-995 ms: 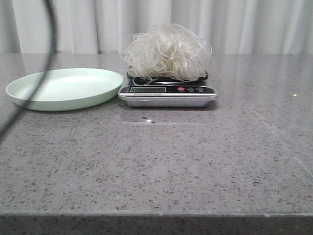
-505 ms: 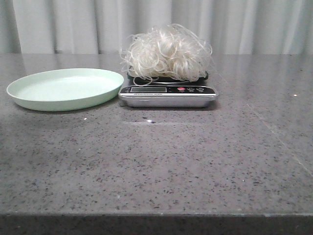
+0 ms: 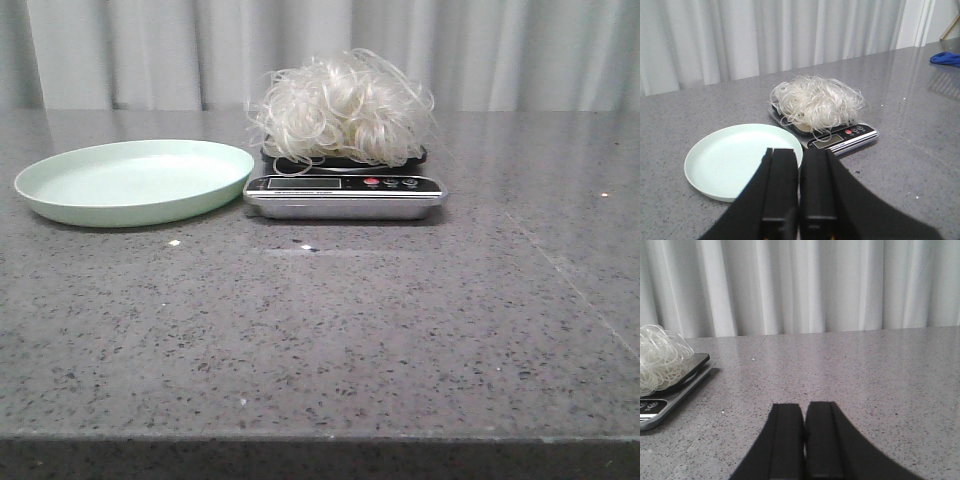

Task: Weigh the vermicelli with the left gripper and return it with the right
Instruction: 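Open the left gripper, withdraw it, and let the scale weigh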

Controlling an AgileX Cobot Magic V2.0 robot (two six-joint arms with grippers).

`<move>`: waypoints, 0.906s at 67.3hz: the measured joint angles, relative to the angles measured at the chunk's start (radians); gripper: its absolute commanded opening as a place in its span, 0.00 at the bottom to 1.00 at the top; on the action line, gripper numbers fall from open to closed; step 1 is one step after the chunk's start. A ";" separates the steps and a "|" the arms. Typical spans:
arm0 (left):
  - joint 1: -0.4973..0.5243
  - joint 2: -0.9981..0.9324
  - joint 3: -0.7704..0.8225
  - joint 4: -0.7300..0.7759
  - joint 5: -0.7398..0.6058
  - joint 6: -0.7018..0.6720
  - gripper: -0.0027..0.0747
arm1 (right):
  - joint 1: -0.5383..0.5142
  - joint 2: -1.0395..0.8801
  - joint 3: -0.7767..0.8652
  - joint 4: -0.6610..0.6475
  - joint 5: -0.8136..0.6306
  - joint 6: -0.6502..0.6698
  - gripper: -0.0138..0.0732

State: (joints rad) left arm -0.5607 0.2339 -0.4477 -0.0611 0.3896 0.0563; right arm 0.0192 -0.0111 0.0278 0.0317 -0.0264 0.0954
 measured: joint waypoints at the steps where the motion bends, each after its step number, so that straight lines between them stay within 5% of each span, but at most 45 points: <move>1: 0.000 -0.011 0.015 0.002 -0.003 0.000 0.20 | 0.000 0.000 0.000 0.000 0.000 0.000 0.35; 37: 0.000 -0.112 0.096 0.007 -0.093 0.000 0.20 | 0.000 0.000 -0.012 0.000 -0.088 0.000 0.35; 46: 0.000 -0.112 0.096 0.007 -0.095 0.000 0.20 | 0.000 0.030 -0.162 -0.002 -0.002 0.000 0.35; 61: 0.000 -0.112 0.096 0.007 -0.102 0.000 0.20 | 0.000 0.344 -0.457 -0.017 0.219 0.000 0.35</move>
State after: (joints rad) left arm -0.5607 0.1216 -0.3520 -0.0546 0.2874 0.0567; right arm 0.0192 0.3326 -0.4293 0.0151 0.1921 0.0954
